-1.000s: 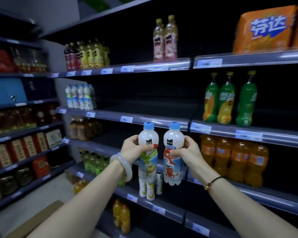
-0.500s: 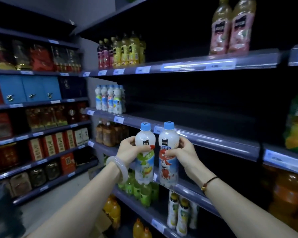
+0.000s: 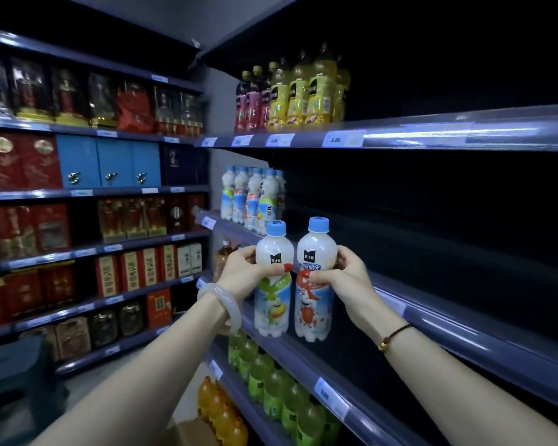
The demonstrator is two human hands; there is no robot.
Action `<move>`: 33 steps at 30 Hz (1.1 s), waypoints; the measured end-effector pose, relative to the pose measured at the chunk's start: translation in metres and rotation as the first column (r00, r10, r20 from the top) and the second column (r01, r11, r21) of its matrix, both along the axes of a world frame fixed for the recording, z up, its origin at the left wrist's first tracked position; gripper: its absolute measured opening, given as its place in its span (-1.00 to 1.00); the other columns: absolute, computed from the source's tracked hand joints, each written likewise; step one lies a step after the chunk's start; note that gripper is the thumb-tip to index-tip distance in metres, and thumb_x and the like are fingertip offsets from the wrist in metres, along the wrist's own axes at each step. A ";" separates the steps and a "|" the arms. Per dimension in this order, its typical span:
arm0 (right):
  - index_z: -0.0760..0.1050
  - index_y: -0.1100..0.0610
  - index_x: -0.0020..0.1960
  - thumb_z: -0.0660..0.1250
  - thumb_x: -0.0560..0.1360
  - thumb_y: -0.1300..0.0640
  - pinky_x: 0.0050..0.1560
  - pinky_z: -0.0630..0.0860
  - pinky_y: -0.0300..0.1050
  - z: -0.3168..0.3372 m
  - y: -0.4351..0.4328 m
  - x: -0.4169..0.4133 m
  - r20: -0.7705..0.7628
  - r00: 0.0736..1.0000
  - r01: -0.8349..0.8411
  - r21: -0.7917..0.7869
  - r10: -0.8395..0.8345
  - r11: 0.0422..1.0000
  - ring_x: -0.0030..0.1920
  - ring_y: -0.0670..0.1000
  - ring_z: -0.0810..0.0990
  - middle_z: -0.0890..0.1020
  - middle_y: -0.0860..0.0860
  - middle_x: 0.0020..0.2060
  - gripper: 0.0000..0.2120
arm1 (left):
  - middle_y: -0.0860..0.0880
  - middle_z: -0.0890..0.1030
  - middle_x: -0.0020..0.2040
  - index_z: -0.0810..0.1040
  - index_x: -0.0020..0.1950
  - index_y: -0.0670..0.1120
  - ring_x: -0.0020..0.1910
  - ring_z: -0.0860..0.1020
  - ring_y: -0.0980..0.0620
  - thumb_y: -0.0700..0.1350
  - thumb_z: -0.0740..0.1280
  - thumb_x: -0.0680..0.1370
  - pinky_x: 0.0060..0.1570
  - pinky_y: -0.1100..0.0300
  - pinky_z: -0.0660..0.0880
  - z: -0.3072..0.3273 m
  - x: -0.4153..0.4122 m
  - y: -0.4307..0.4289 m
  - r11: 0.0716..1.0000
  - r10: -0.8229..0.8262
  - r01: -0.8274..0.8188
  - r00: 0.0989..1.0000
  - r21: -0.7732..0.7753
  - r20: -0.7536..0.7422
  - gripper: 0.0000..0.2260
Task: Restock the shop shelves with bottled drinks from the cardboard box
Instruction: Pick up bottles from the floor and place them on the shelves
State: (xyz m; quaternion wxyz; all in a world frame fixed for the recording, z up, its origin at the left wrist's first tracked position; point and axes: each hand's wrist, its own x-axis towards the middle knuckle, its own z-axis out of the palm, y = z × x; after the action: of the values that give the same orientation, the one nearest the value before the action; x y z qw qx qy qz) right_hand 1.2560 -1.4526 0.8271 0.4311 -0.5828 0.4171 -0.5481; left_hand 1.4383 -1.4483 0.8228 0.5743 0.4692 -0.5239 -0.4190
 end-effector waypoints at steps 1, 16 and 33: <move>0.48 0.20 0.09 0.42 0.29 0.45 -0.08 0.57 -0.07 0.002 -0.010 0.008 0.002 1.000 0.000 -0.004 0.000 1.000 -0.02 0.08 0.64 0.65 0.11 -0.03 -0.59 | -0.11 0.70 -0.05 0.62 0.05 -0.17 -0.04 0.67 -0.09 -0.25 0.54 0.30 0.07 -0.09 0.58 0.001 0.007 -0.011 1.000 -0.008 0.008 1.000 0.002 -0.008 -0.67; 0.48 0.18 0.08 0.42 0.30 0.46 -0.12 0.57 -0.13 0.048 -0.145 0.108 0.090 0.976 0.209 -0.144 -0.198 0.967 -0.06 0.03 0.64 0.64 0.09 -0.04 -0.60 | -0.08 0.69 -0.03 0.59 0.10 -0.18 -0.17 0.67 0.07 -0.24 0.50 0.36 -0.42 0.32 0.52 0.060 0.098 -0.186 0.958 -0.262 0.267 0.963 -0.102 0.060 -0.68; 0.44 0.09 0.12 0.46 0.27 0.45 0.01 0.57 -0.14 0.055 -0.217 0.088 0.051 0.891 0.448 -0.266 -0.452 0.853 0.06 -0.01 0.61 0.62 0.02 0.02 -0.49 | -0.08 0.64 0.02 0.50 0.12 -0.14 0.05 0.61 -0.05 -0.33 0.50 0.32 0.11 -0.01 0.54 0.066 0.055 -0.300 0.896 -0.389 0.383 0.921 -0.225 0.020 -0.59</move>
State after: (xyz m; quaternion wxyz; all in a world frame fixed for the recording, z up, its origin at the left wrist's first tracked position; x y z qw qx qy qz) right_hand 1.3440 -1.6694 0.8818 0.2045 -0.5261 0.4657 -0.6816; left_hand 1.4933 -1.7486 0.8886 0.5356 0.2825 -0.6431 -0.4687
